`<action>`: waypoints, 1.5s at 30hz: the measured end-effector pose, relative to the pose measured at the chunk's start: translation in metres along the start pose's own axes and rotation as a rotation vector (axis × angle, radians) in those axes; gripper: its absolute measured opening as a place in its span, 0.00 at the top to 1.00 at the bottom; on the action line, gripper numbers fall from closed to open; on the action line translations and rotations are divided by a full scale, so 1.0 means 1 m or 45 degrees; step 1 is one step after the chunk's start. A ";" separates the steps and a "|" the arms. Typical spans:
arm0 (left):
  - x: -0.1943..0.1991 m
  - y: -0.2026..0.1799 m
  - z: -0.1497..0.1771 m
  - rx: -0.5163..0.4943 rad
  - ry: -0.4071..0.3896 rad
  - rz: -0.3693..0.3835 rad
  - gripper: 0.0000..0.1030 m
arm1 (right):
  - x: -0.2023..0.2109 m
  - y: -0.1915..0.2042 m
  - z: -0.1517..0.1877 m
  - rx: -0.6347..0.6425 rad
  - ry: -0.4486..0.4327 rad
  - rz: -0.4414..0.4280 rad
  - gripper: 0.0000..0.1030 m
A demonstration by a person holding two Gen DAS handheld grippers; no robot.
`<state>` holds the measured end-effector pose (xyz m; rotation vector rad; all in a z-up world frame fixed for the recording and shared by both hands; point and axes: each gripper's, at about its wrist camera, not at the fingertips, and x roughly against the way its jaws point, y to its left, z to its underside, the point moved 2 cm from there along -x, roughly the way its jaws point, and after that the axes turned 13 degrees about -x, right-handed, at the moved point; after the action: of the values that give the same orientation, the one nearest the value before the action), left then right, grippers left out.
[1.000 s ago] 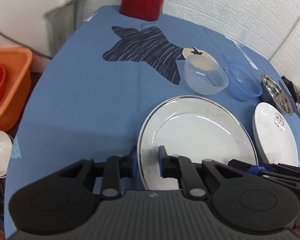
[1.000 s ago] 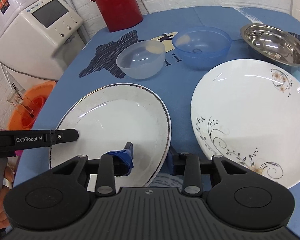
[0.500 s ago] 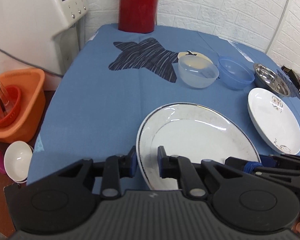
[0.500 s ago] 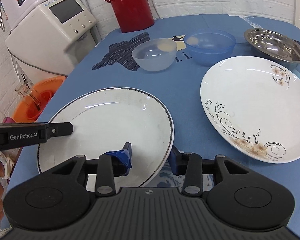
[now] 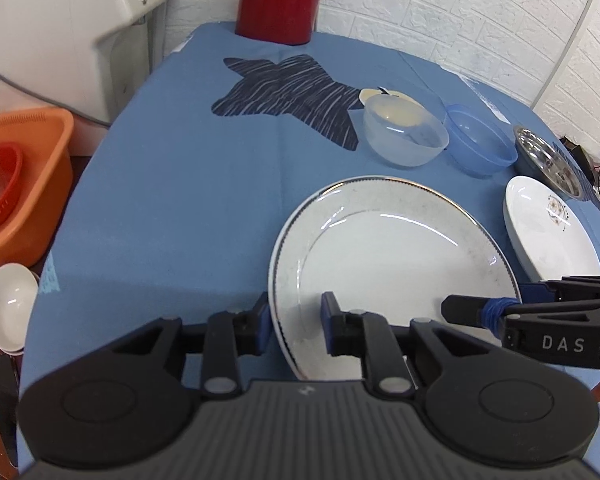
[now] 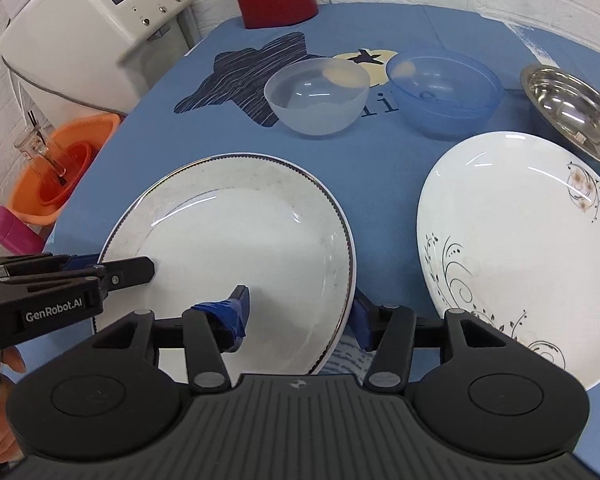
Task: Organize plates and bowls
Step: 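Carry the gold-rimmed plate with both tools and lower it onto the plain white plate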
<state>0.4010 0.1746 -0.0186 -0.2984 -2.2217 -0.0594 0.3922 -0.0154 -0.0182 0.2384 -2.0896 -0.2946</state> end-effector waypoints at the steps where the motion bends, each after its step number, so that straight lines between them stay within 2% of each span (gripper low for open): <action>1: -0.001 0.001 0.000 0.005 0.000 0.005 0.84 | -0.001 0.001 -0.001 0.003 -0.006 0.013 0.62; 3: -0.001 0.002 0.000 0.015 0.001 0.016 0.84 | -0.003 0.005 -0.003 0.036 -0.002 0.031 0.60; 5: -0.001 0.002 -0.001 0.009 0.002 0.009 0.85 | -0.003 0.004 -0.001 0.027 -0.037 0.036 0.65; 7: -0.001 0.004 -0.001 0.024 -0.001 0.013 0.86 | -0.001 0.001 0.000 0.051 -0.069 0.031 0.76; 9: -0.001 0.006 -0.002 0.041 -0.007 0.028 0.88 | 0.001 -0.004 0.001 0.030 -0.092 0.016 0.79; 11: 0.002 0.004 -0.004 0.030 -0.019 0.041 0.88 | 0.002 -0.005 0.002 0.030 -0.111 0.024 0.79; 15: 0.014 -0.005 -0.011 -0.038 -0.057 -0.020 0.88 | 0.009 -0.005 0.002 0.032 -0.152 -0.002 0.78; 22: 0.039 -0.013 -0.009 -0.050 -0.077 -0.045 0.89 | 0.033 0.000 0.012 0.073 -0.213 -0.038 0.75; 28: 0.075 -0.029 0.019 -0.069 -0.086 -0.090 0.89 | 0.059 -0.001 0.043 0.042 -0.177 -0.108 0.74; 35: 0.114 -0.047 0.066 -0.067 -0.089 -0.121 0.88 | 0.089 0.000 0.085 0.052 -0.165 -0.142 0.73; 41: 0.125 -0.056 0.109 -0.059 -0.065 -0.109 0.87 | 0.095 -0.004 0.120 0.036 -0.146 -0.162 0.71; 45: 0.125 -0.057 0.126 -0.042 -0.082 -0.074 0.85 | 0.100 -0.002 0.131 0.079 -0.202 -0.143 0.70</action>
<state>0.2165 0.1616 0.0038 -0.2575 -2.2952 -0.1194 0.2289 -0.0313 -0.0028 0.3809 -2.2487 -0.3253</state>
